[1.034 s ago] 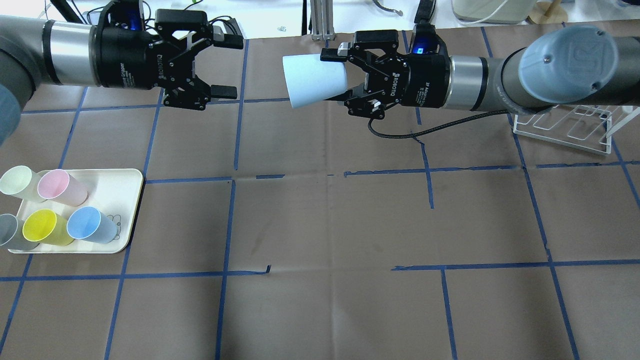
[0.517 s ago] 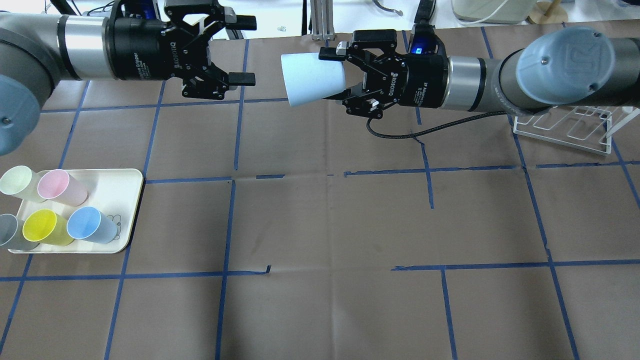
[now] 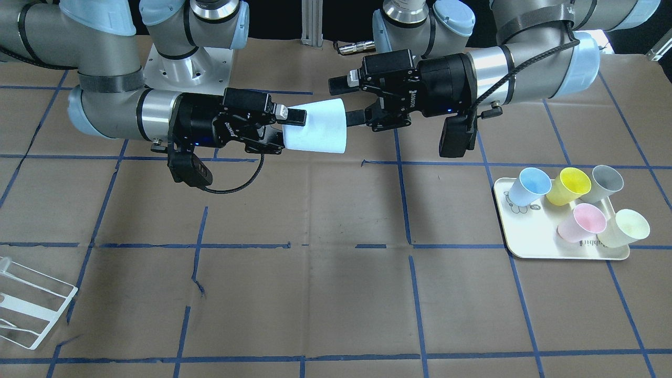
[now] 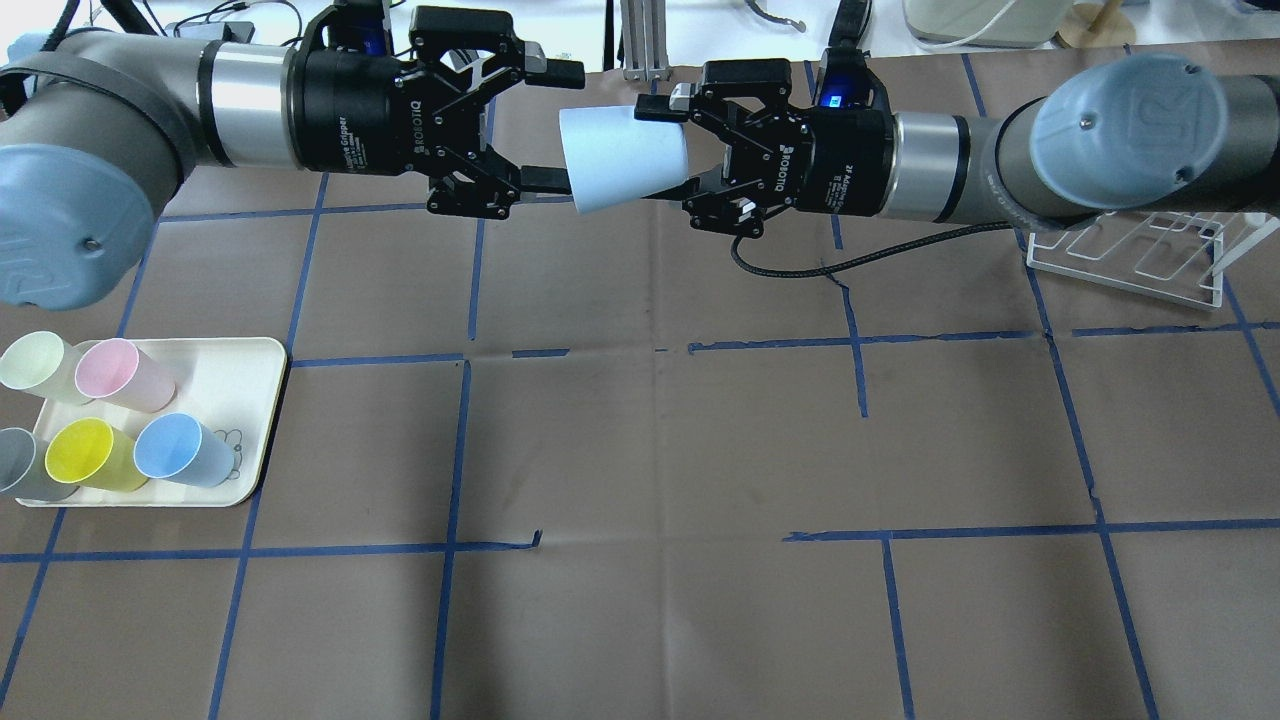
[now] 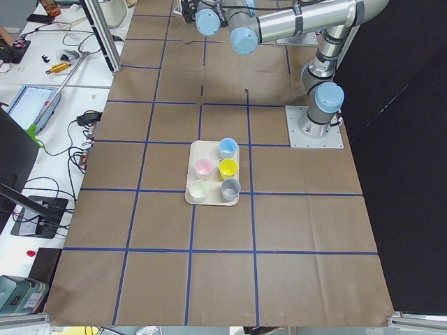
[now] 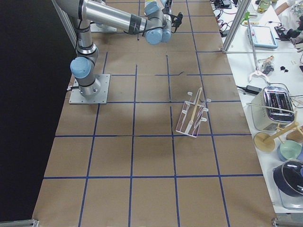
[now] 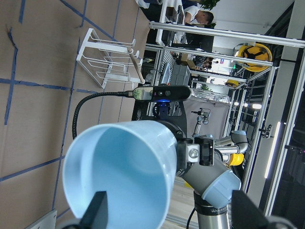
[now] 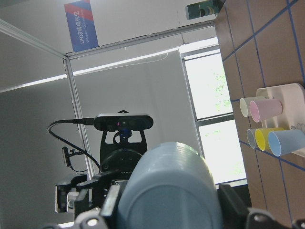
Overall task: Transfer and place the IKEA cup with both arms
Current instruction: 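Grasp the cup's rim with the left gripper beside the right gripper, then carry the cup toward the tray with left gripper while right gripper withdraws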
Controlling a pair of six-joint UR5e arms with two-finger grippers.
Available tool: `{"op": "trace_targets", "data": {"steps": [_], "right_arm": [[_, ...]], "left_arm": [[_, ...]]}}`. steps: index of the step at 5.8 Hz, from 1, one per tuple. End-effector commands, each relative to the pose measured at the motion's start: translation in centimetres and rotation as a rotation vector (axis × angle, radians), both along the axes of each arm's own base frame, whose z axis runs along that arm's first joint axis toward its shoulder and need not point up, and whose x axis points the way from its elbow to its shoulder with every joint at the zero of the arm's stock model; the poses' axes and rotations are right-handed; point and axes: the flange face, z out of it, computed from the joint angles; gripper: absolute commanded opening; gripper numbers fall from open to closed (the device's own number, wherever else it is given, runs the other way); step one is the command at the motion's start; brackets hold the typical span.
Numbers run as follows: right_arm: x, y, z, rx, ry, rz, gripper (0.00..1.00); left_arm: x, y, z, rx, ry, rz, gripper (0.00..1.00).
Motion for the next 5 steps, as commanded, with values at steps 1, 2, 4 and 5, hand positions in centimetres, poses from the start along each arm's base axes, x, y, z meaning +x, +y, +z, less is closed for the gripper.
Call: {"op": "trace_targets", "data": {"steps": [1,2,4,5], "right_arm": [[0.0,0.0,0.0,0.0,0.0,0.0,0.66],[0.0,0.0,0.2,-0.003,0.0,0.0,0.66],[-0.1,-0.1,0.2,0.006,-0.002,-0.002,0.86],[-0.2,-0.2,0.3,0.027,-0.003,-0.002,1.0]], "left_arm": [[-0.4,0.2,-0.4,0.007,-0.003,-0.01,0.01],[-0.5,0.4,0.0,-0.005,-0.002,-0.011,0.0],[-0.5,0.7,0.8,-0.029,-0.005,-0.01,0.0],[-0.5,0.8,1.0,-0.031,-0.005,-0.009,0.0]]}}
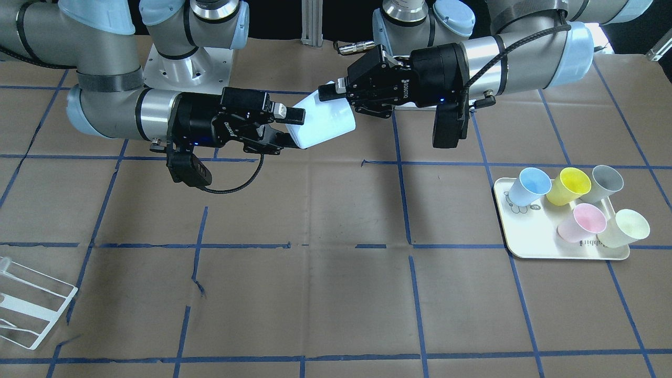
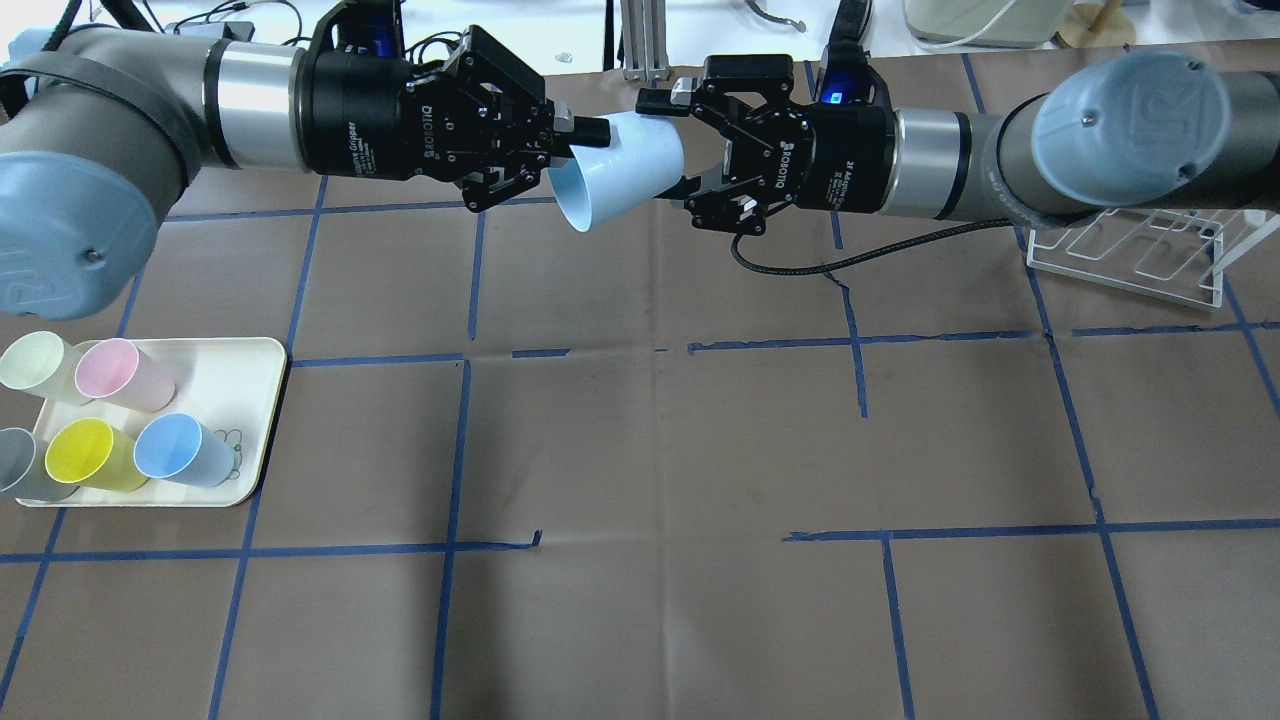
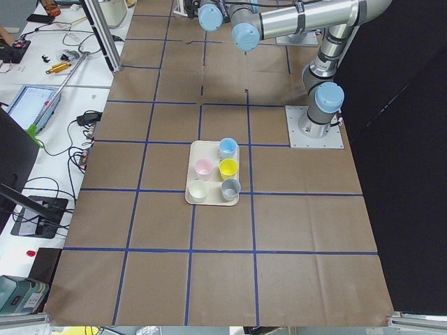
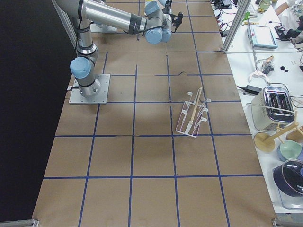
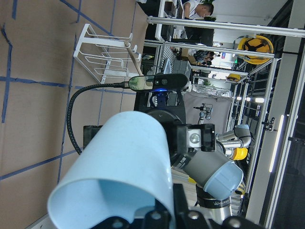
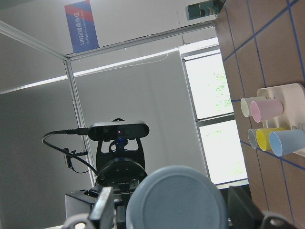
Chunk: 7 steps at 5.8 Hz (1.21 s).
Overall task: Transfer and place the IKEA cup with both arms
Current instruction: 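Carry the cup toward the tray with left gripper while right gripper withdraws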
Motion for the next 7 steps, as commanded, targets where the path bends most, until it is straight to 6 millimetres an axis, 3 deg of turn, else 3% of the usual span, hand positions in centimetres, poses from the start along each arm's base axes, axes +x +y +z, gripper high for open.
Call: {"op": "trace_targets", "data": {"steps": [1,2,3,4,5,6,7], "right_arm": [[-0.3,-0.2,0.2,0.019,-0.002,-0.003,1.0],[-0.5,-0.7,0.9,0.012,0.0,-0.002,1.0],[-2.5,-2.7,3.4,-0.026,0.029,0.003,1.0],[-6.0,-3.8,4.6,-0.032,0.237,0.136,1.0],[-8.1,-5.1,5.3,-0.028,0.473,0.174,1.0],[-9.7,-6.4,5.6,-0.01,0.751,0.115,1.0],[-10.6,-6.6,6.1,0.033,0.888,0.064,1.0]], "left_arm": [[0.0,0.1,0.3,-0.006,-0.001,0.001,0.0],[0.0,0.1,0.6,-0.014,-0.003,0.0,0.0],[0.5,0.5,0.6,0.002,-0.125,-0.019,0.0],[1.4,0.7,0.5,-0.029,-0.311,-0.03,0.0],[2.4,0.7,-0.4,-0.011,-0.444,-0.032,0.0],[4.1,0.9,-2.3,-0.006,-0.681,-0.062,0.0],[5.9,0.6,-4.1,-0.008,-0.886,-0.081,0.01]]}}
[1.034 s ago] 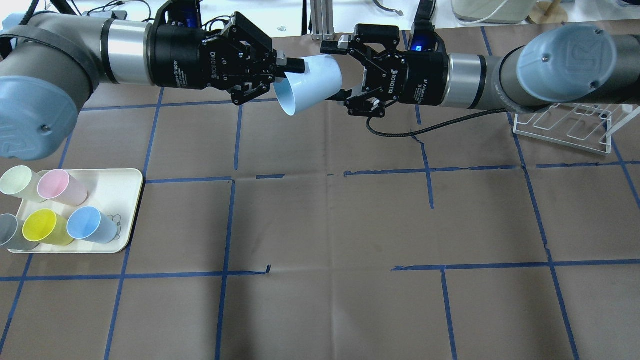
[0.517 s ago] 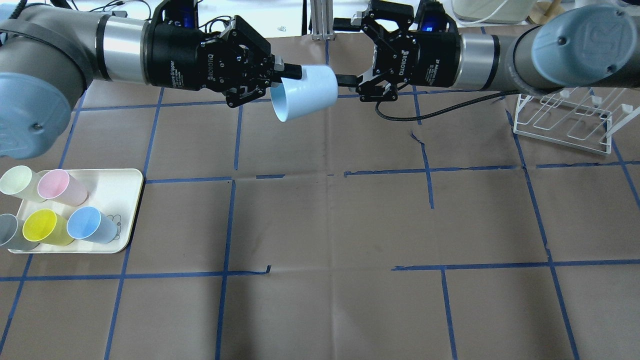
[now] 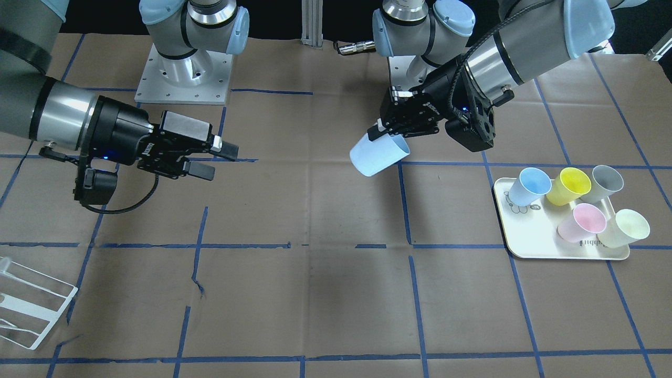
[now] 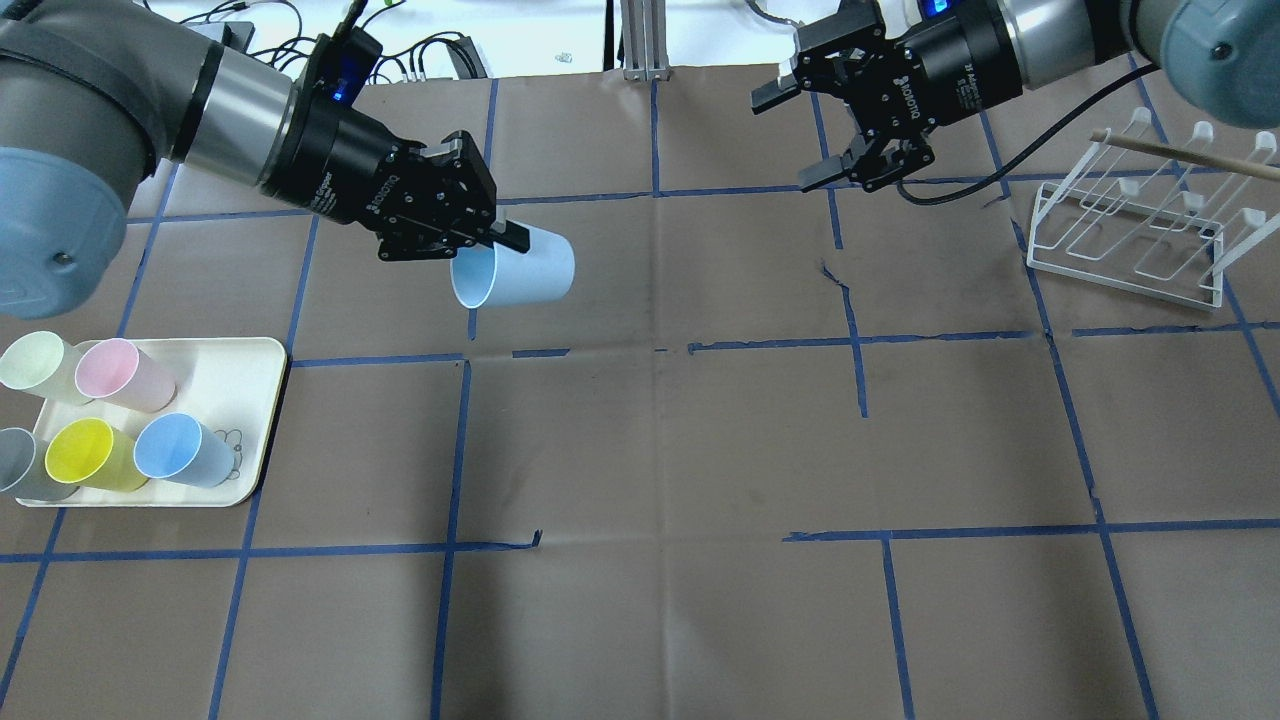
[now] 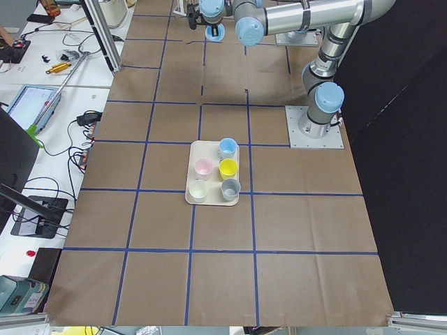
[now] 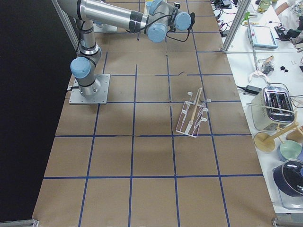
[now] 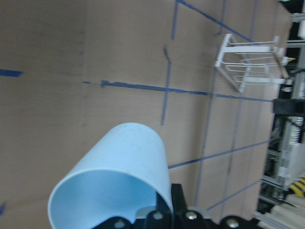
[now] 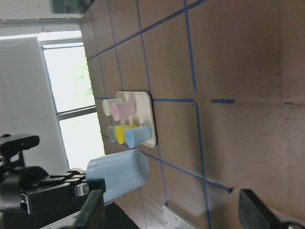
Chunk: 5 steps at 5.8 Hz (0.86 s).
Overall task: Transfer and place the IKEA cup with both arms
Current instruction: 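Carry the cup toward the tray with left gripper while right gripper withdraws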
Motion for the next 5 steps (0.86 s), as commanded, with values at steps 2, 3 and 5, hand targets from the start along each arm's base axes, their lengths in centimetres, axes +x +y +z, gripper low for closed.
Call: {"op": "trace_targets", "data": {"steps": [2,3,5], "right_arm": [[-1.8,0.6,2.2,0.011,0.46,-0.08,1.0],[0.7,1.0,4.3,0.009,0.588,-0.091,1.0],[6.5,2.9,6.3,-0.045,0.888,-0.053,1.0]], "left_arm": [[8.1,-2.7,-5.3,0.03,-0.554,-0.04,0.01],[13.8,-4.3,-7.8,0.058,-0.636,-0.092,0.01],[21.4,-6.7,-14.8,0.152,-0.689,-0.113,0.0]]}}
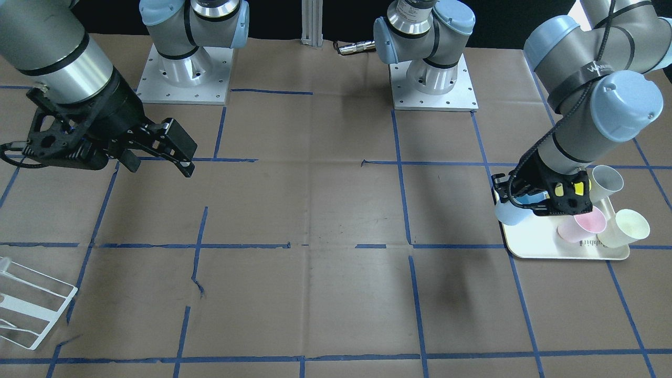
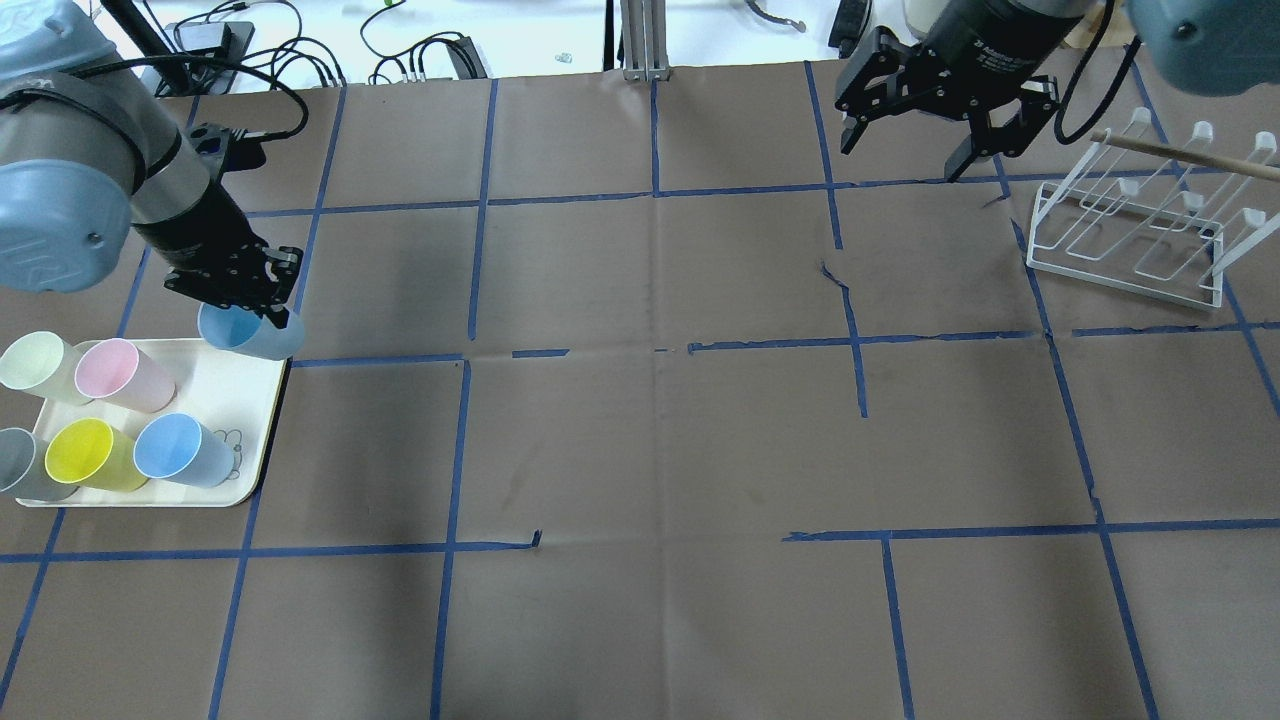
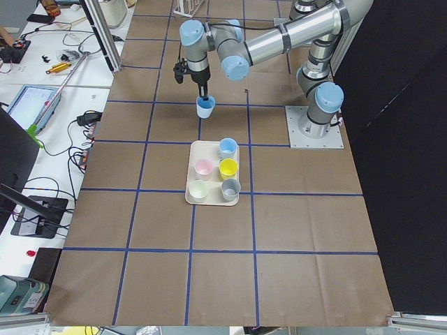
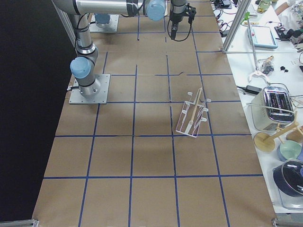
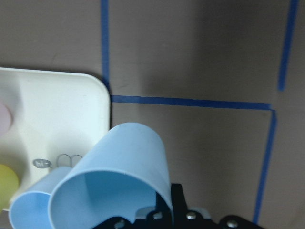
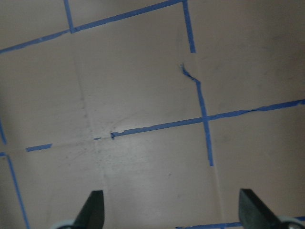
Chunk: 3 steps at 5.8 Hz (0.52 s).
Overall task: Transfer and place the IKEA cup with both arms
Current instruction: 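Carry the cup toward the tray with left gripper while right gripper withdraws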
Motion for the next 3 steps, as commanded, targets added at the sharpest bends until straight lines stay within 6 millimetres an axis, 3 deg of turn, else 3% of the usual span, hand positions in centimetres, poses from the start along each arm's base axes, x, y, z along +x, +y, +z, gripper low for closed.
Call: {"op": "trace_targets", "data": {"steps": [1,2,3], "right_arm": [[2.7,0.5,-0.3,0.004,0.1,0.008,1.0],[1.3,-0.2,-0.4,0.004,0.091,-0.013,1.0],[-2.4,-0.5,0.6,0.007,0.063,-0.081,1.0]], "left_arm": [[5.2,-1.8,-5.5,0.055,-0.062,-0.051,0.01],[8.0,-1.8,-7.3,0.093,-0.085,-0.025,0.01],[8.9,-1.8,-8.4,0.105,-0.076,-0.012,0.01]]}}
